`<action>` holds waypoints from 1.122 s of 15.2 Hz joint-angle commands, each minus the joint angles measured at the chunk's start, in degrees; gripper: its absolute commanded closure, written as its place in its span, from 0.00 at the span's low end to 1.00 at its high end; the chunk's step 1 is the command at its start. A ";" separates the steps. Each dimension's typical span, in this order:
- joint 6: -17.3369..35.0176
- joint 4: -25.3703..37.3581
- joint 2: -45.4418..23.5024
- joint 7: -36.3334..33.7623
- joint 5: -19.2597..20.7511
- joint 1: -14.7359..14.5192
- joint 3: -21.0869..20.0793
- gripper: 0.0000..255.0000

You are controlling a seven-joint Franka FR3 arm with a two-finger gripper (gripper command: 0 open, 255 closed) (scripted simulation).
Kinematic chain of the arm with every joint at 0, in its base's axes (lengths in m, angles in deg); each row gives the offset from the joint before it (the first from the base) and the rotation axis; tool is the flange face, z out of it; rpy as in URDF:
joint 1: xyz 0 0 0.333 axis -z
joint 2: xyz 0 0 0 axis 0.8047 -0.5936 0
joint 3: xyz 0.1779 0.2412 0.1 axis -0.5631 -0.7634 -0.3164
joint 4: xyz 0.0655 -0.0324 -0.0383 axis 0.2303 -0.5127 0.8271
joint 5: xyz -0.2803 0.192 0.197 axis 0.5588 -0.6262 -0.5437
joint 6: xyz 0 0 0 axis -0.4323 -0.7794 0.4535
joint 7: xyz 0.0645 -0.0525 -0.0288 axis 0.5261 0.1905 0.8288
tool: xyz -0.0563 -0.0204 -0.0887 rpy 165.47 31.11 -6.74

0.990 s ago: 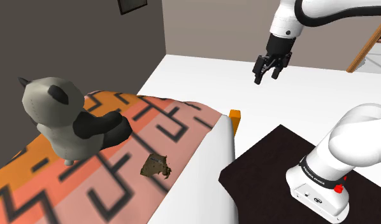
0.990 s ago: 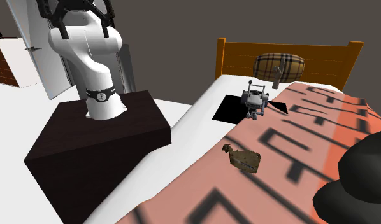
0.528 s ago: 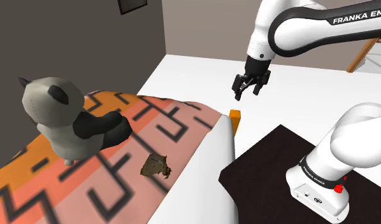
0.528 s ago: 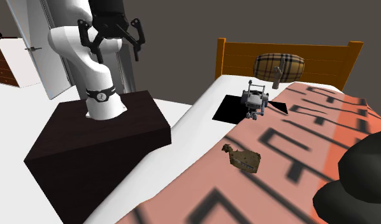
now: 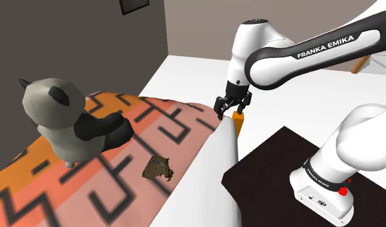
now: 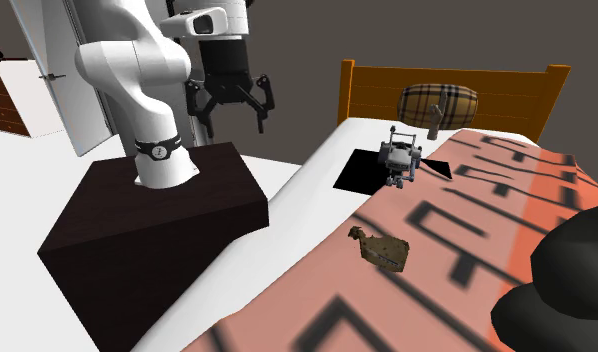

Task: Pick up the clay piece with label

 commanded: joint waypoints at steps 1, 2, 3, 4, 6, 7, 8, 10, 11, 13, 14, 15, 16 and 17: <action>3.91 0.71 -4.23 -2.72 -0.33 -0.26 -2.30 0.00; 5.73 1.20 -6.40 -4.07 -0.22 -0.27 -3.39 0.00; 7.52 1.77 -8.64 -5.50 0.04 -0.23 -4.47 0.00; 9.27 2.43 -10.94 -7.02 0.49 -0.14 -5.54 0.00; 12.63 3.99 -15.71 -10.37 2.02 0.15 -7.59 0.00; 14.22 4.89 -18.18 -12.23 3.14 0.33 -8.55 0.00; 15.73 5.86 -20.70 -14.25 4.52 0.49 -9.42 0.00; 18.48 8.07 -25.86 -18.75 8.10 0.62 -10.75 0.00; 19.68 9.30 -28.49 -21.20 10.24 0.48 -11.13 0.00; 21.69 12.03 -33.76 -26.28 14.93 -0.42 -11.12 0.00; 22.50 13.53 -36.35 -28.77 17.28 -1.23 -10.72 0.00; 23.19 15.11 -38.89 -31.15 19.51 -2.27 -10.09 0.00; 23.76 16.78 -41.36 -33.38 21.58 -3.45 -9.32 0.00; 24.24 18.52 -43.78 -35.44 23.44 -4.74 -8.45 0.00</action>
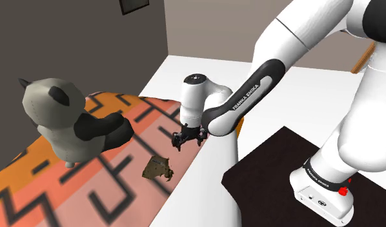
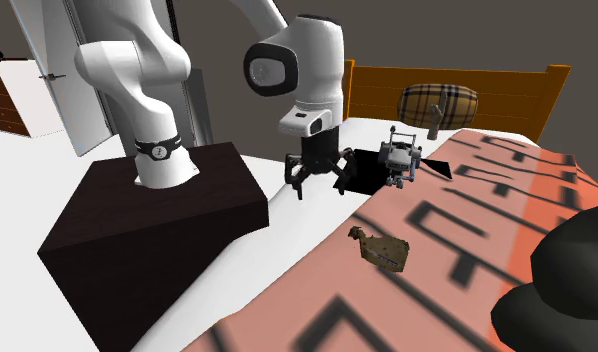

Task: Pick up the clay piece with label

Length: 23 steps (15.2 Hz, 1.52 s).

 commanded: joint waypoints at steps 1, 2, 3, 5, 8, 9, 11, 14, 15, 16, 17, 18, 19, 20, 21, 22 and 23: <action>0.92 3.55 -4.81 -4.31 3.74 -2.58 1.63 0.00; 1.24 5.42 -7.11 -6.00 5.17 -3.97 2.57 0.00; 1.49 7.37 -9.37 -7.53 6.41 -5.36 3.51 0.00; 1.79 11.45 -13.79 -10.14 8.39 -8.04 5.26 0.00; 1.79 18.08 -20.27 -13.11 10.30 -11.76 7.52 0.00; 1.69 20.02 -22.05 -13.75 10.63 -12.72 8.07 0.00; 2.63 20.44 -23.38 -14.10 11.17 -13.24 8.73 0.00; 4.00 21.16 -25.42 -14.62 11.96 -13.99 9.68 0.00; 4.44 21.42 -26.11 -14.78 12.21 -14.23 10.00 0.00; 4.88 21.70 -26.80 -14.94 12.44 -14.48 10.31 0.00; 5.13 21.87 -27.20 -15.03 12.58 -14.62 10.50 0.00; 5.13 21.86 -27.20 -15.03 12.58 -14.63 10.50 0.00; 5.13 21.89 -27.22 -15.11 12.58 -14.72 10.50 1.00; 5.16 21.81 -27.18 -15.14 12.59 -14.73 10.51 1.00; 5.18 21.82 -27.20 -15.16 12.60 -14.74 10.52 1.00; 5.15 21.85 -27.20 -15.14 12.59 -14.74 10.51 1.00; 5.15 21.85 -27.20 -15.14 12.59 -14.73 10.51 1.00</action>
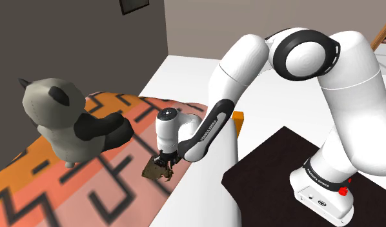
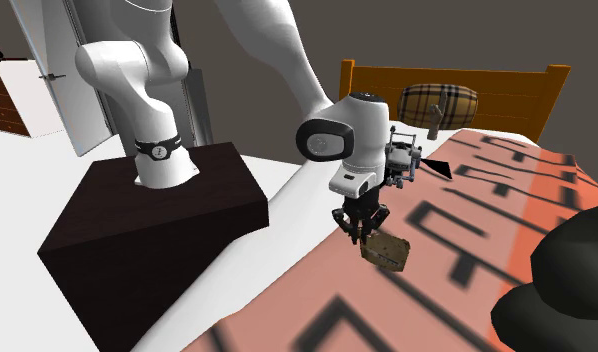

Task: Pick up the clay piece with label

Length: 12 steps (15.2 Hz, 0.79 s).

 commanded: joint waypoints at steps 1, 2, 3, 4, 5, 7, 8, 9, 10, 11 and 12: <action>0.00 0.01 -0.02 -0.01 0.00 -0.01 0.00 1.00; 0.00 0.00 -0.01 -0.01 0.00 -0.01 0.00 1.00; -0.01 0.02 -0.02 -0.01 0.00 -0.01 0.00 1.00; -0.01 0.02 -0.02 0.00 0.00 -0.01 0.00 1.00; -0.01 0.01 -0.01 0.11 -0.01 0.10 -0.01 1.00; -0.88 -0.55 1.37 0.42 -0.48 0.60 -0.64 1.00; -1.33 -0.81 2.06 0.58 -0.73 0.85 -0.96 1.00; -1.78 -1.05 2.74 0.75 -0.98 1.10 -1.28 1.00; -2.24 -1.29 3.42 0.92 -1.25 1.35 -1.60 1.00; -2.71 -1.51 4.09 1.10 -1.52 1.60 -1.93 1.00; -3.18 -1.72 4.76 1.28 -1.80 1.85 -2.25 1.00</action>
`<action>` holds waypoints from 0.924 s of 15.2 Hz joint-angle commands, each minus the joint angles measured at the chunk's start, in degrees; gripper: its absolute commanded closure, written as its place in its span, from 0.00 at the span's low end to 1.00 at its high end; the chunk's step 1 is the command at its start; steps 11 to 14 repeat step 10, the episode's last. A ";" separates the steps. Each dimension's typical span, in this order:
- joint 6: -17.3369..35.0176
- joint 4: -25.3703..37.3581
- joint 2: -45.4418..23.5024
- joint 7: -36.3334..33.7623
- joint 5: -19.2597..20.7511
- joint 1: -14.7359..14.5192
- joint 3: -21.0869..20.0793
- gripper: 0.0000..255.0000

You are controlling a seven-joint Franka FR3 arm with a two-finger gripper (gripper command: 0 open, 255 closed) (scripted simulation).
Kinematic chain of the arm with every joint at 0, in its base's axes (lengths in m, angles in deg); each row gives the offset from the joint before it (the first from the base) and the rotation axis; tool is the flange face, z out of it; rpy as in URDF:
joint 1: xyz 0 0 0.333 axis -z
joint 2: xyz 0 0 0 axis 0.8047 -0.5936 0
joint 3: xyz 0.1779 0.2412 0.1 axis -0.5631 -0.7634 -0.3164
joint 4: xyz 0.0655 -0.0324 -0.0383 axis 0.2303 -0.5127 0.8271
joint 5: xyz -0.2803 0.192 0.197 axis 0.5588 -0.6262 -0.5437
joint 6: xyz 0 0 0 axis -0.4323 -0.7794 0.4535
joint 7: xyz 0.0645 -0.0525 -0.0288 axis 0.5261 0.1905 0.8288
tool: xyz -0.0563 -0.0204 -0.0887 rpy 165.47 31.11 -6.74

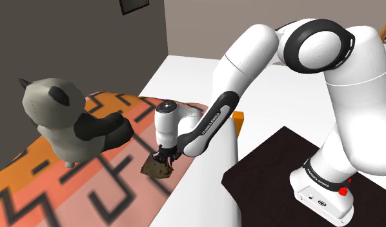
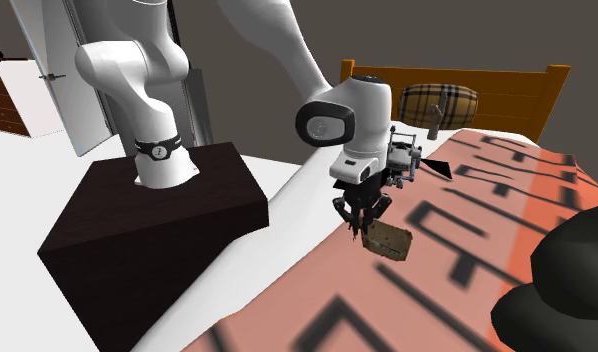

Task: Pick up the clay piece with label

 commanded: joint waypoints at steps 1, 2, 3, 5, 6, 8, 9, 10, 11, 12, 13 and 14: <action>-0.97 -0.32 1.26 0.35 -0.55 0.46 -0.63 1.00; -1.46 -0.50 1.92 0.54 -0.85 0.71 -0.96 1.00; -1.94 -0.68 2.58 0.74 -1.15 0.96 -1.28 1.00; -2.93 -0.99 3.87 1.14 -1.77 1.45 -1.92 1.00; -3.44 -1.12 4.51 1.35 -2.09 1.70 -2.23 1.00; -4.46 -1.36 5.78 1.77 -2.75 2.17 -2.86 1.00; -4.53 -1.38 5.88 1.80 -2.80 2.21 -2.90 1.00; -4.54 -1.38 5.88 1.80 -2.80 2.21 -2.90 1.00; -4.54 -1.38 5.88 1.80 -2.80 2.21 -2.90 1.00; -4.54 -1.38 5.88 1.80 -2.80 2.21 -2.90 1.00; -4.54 -1.38 5.88 1.80 -2.80 2.21 -2.90 1.00; -4.54 -1.38 5.88 1.80 -2.80 2.21 -2.90 1.00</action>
